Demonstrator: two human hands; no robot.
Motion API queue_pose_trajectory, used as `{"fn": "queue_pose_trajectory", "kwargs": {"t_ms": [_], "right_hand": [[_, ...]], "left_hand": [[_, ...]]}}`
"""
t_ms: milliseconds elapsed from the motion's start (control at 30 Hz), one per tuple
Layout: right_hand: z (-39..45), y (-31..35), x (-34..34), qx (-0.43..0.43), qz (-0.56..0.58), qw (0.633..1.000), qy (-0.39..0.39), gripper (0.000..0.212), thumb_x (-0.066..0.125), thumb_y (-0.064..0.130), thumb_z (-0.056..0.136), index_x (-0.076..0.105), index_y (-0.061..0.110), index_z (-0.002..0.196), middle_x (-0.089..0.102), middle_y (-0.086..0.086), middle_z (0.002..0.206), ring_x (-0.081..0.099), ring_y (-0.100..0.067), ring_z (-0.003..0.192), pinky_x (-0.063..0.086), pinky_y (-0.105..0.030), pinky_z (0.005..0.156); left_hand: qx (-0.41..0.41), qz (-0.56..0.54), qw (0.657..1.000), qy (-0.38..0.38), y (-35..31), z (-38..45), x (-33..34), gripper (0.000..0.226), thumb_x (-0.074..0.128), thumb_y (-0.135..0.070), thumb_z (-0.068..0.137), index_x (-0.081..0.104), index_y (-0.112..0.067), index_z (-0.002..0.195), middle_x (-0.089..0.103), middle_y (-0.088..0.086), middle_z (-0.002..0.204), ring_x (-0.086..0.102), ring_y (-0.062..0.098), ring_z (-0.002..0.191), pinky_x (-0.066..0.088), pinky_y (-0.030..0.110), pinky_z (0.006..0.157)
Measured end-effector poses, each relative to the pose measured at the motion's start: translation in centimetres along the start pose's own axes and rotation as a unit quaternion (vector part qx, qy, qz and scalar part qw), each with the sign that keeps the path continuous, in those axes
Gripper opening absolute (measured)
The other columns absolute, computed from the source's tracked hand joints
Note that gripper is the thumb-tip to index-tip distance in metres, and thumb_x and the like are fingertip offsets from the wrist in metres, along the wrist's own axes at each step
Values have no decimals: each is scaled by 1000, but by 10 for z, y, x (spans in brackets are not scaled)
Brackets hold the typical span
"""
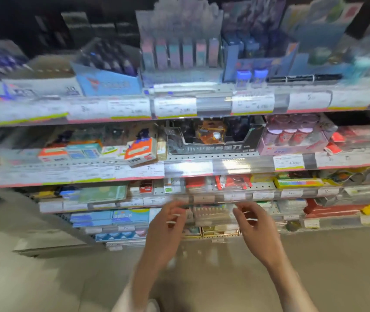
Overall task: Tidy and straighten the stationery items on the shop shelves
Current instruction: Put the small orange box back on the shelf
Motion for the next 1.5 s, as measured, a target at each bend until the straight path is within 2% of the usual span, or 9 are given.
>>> {"fn": "queue_pose_trajectory", "kwargs": {"t_ms": [200,367,500,667,767,967,1167,1300,1500], "right_hand": [[4,43,30,2,-47,999,-21,13,63,32,94,67,29,107,70,13,95,66,-11,92,52,-33,81],[24,90,77,-21,-98,994,-42,20,58,37,95,67,26,110,71,12,100,66,-8,90,55,-36,83],[45,134,120,-44,-89,994,-43,14,60,36,96,66,27,104,71,14,92,66,-7,87,51,-29,76],[63,169,157,-45,-68,996,-22,33,52,54,94,61,28,112,72,10,91,68,-12,84,55,-35,76],[72,177,168,-26,-38,999,-14,38,52,58,93,58,28,116,72,9,89,66,-12,83,55,-37,79],[82,179,177,11,20,1000,1,29,59,41,94,61,25,118,69,5,78,67,-18,76,55,-38,74],[80,170,178,-1,144,989,29,20,63,32,94,66,25,113,71,0,70,65,-16,65,54,-41,66],[73,174,187,7,190,981,44,18,63,30,95,67,31,113,75,4,81,70,-15,78,56,-38,75],[57,206,228,-13,217,974,66,18,63,28,96,66,29,113,76,2,89,71,-16,85,58,-43,82]], "left_hand": [[13,-30,999,-9,7,24,-81,24,62,-24,95,60,-38,114,70,-19,102,63,-7,91,48,6,70],[13,-57,998,-33,18,61,-138,18,63,-27,94,63,-35,111,71,-14,99,67,4,94,55,28,83],[12,-60,997,-39,16,92,-161,18,58,-36,96,62,-35,113,69,-12,105,65,1,95,51,20,80],[-14,-86,996,-4,-5,118,-161,33,53,-47,95,55,-32,125,69,-8,103,70,5,80,57,40,85],[-26,-104,994,2,-17,124,-155,33,52,-44,96,54,-32,127,70,-4,100,70,4,72,57,35,81],[-56,-134,989,-4,-29,127,-148,26,55,-30,98,59,-26,123,72,1,97,72,13,70,47,11,52],[-32,-104,994,-15,-27,127,-148,30,57,-32,97,64,-27,126,74,-10,95,72,10,77,60,36,78],[-18,-128,991,-33,-27,121,-160,34,57,-30,97,60,-29,131,74,-13,98,70,4,83,58,27,78],[18,-125,990,-61,-11,120,-212,35,58,-25,97,59,-26,132,73,-18,94,68,-3,84,59,28,77]]}}
Point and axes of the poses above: each hand's wrist, its own z-axis towards the middle knuckle, its own x-axis out of the palm, y = z × x, the point moved 1 cm from there along z, towards the middle knuckle
